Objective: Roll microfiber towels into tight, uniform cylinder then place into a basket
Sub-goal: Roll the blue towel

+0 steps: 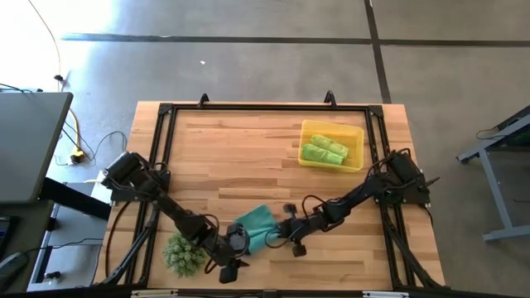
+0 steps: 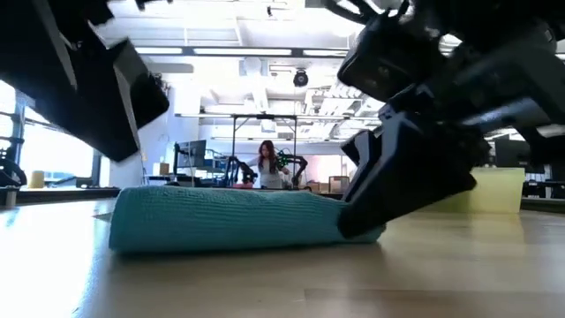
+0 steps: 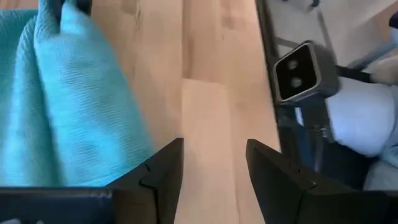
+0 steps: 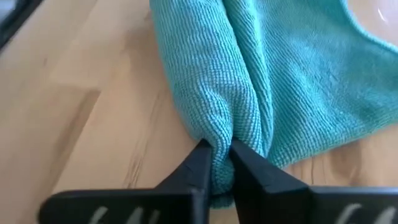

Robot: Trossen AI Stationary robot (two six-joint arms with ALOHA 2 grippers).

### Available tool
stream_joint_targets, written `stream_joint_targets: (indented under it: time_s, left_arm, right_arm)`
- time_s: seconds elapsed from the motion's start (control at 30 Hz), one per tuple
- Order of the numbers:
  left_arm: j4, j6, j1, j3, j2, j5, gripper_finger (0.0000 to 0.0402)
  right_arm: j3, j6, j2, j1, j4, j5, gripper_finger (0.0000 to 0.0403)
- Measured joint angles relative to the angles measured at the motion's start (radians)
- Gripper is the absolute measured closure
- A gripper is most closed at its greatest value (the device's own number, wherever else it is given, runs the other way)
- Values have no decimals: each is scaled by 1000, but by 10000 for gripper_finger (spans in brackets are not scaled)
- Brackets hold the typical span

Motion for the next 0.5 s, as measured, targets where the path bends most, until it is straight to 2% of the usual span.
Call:
stream_joint_targets:
  time_s: [0.17, 0.33, 0.5]
  left_arm:
    - [7, 8, -2, 1, -21, -14, 238]
    - [6, 53, -2, 2, -17, -102, 238]
    - [-36, 95, -4, 2, -13, -218, 238]
  right_arm:
    - [0, 234, -1, -31, -6, -98, 398]
    - [0, 522, 0, -89, 5, -312, 397]
    - [0, 678, -2, -139, 24, -507, 397]
